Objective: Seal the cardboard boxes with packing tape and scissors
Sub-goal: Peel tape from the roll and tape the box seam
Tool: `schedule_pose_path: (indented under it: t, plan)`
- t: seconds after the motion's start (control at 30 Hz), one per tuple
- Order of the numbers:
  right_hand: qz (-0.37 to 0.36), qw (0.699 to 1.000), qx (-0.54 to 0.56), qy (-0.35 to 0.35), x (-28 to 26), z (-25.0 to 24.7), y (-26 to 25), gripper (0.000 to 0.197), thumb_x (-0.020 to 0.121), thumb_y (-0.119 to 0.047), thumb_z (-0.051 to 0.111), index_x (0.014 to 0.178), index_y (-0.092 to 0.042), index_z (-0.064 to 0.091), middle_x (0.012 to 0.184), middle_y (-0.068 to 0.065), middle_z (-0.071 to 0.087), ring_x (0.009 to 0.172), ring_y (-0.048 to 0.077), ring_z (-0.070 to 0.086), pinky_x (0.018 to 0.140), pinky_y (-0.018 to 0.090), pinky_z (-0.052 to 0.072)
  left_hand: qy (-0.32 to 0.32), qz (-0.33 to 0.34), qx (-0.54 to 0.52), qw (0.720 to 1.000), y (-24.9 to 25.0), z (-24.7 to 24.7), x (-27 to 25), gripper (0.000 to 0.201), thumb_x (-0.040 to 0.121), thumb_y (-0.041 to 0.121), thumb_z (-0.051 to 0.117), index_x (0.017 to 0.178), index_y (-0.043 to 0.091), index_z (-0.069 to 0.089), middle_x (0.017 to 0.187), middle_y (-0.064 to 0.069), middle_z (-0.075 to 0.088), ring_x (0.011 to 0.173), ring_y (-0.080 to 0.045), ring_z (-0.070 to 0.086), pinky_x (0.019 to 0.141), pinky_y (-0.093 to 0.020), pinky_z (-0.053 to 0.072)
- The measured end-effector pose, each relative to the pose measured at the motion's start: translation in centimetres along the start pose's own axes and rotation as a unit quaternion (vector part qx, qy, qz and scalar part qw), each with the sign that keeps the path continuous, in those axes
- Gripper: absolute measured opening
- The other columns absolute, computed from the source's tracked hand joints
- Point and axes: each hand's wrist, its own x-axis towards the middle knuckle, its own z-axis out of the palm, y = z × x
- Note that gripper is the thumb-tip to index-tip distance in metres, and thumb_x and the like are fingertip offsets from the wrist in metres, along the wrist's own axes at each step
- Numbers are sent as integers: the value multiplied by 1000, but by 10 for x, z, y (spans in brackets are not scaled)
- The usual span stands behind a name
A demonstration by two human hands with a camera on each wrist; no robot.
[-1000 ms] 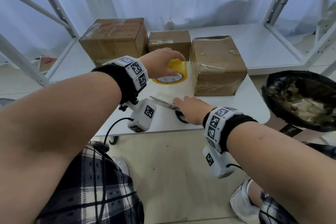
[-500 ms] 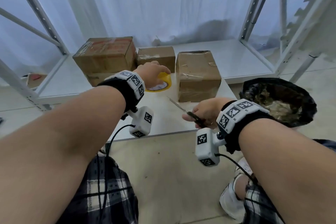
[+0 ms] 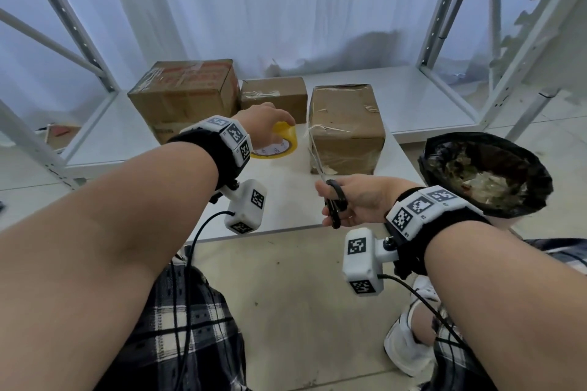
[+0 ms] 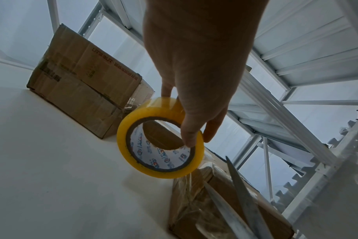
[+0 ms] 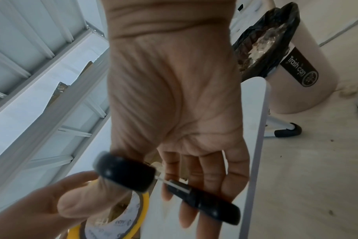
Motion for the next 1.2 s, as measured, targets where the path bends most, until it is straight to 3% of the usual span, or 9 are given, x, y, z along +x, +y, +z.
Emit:
schedule_pose_path:
  t: [0.07, 0.27, 0.47, 0.67, 0.87, 1.0, 1.1, 1.2]
  plan:
    - [-3, 1000, 15, -3, 1, 4, -4, 55, 72, -55, 63, 110, -18, 51, 91, 9, 60, 82, 24, 66, 63, 28, 49, 2, 3, -3, 1000, 0, 0, 0, 46, 92, 27, 59, 136, 36, 48, 130, -4, 45, 117, -28, 50, 95, -43, 48]
    - [-12, 999, 35, 8, 10, 18, -17, 58, 82, -55, 60, 119, -12, 48, 87, 8, 61, 78, 22, 66, 67, 30, 48, 21, 7, -20, 1000, -3, 0, 1, 46, 92, 23, 60, 136, 34, 48, 127, -6, 46, 116, -28, 51, 95, -41, 48]
    - [-5, 998, 56, 19, 16, 26, -20, 62, 83, -56, 60, 122, -10, 47, 86, 9, 61, 77, 23, 66, 66, 29, 49, 51, 2, -19, 999, -6, 1, 7, 47, 94, 21, 58, 138, 31, 46, 138, -9, 43, 127, -29, 43, 100, -40, 42]
    - [-29, 998, 47, 38, 25, 25, -18, 61, 84, -55, 60, 125, -12, 48, 90, 9, 59, 78, 21, 66, 79, 32, 49, 49, 3, -21, 999, -11, -1, 12, 47, 94, 22, 58, 138, 31, 46, 139, -8, 42, 129, -28, 42, 101, -40, 41]
    - [-28, 999, 22, 38, 35, 27, -21, 63, 84, -55, 60, 127, -12, 49, 90, 7, 60, 74, 19, 66, 71, 29, 50, 45, 7, -31, 998, -16, -4, 13, 47, 93, 22, 59, 137, 31, 47, 140, -8, 41, 127, -29, 44, 102, -40, 41]
    - [-34, 998, 25, 41, 39, 26, -17, 53, 83, -53, 63, 117, -13, 53, 90, 7, 59, 76, 19, 65, 84, 34, 50, 34, 18, -32, 999, -19, -4, 11, 46, 93, 21, 59, 137, 30, 48, 137, -7, 43, 126, -27, 44, 101, -38, 40]
    - [-32, 998, 23, 50, 35, 20, -8, 40, 83, -53, 63, 102, -19, 55, 89, 6, 58, 77, 19, 63, 76, 30, 47, 29, 21, -33, 999, -18, -4, 12, 46, 93, 21, 59, 137, 30, 48, 138, -7, 42, 126, -27, 44, 99, -37, 40]
    - [-30, 997, 29, 67, 30, 10, -2, 37, 83, -53, 62, 99, -20, 55, 89, 6, 58, 77, 18, 63, 80, 32, 46, 17, 27, -44, 999, -14, -3, 11, 47, 93, 23, 59, 138, 30, 48, 133, -7, 44, 119, -26, 48, 92, -33, 43]
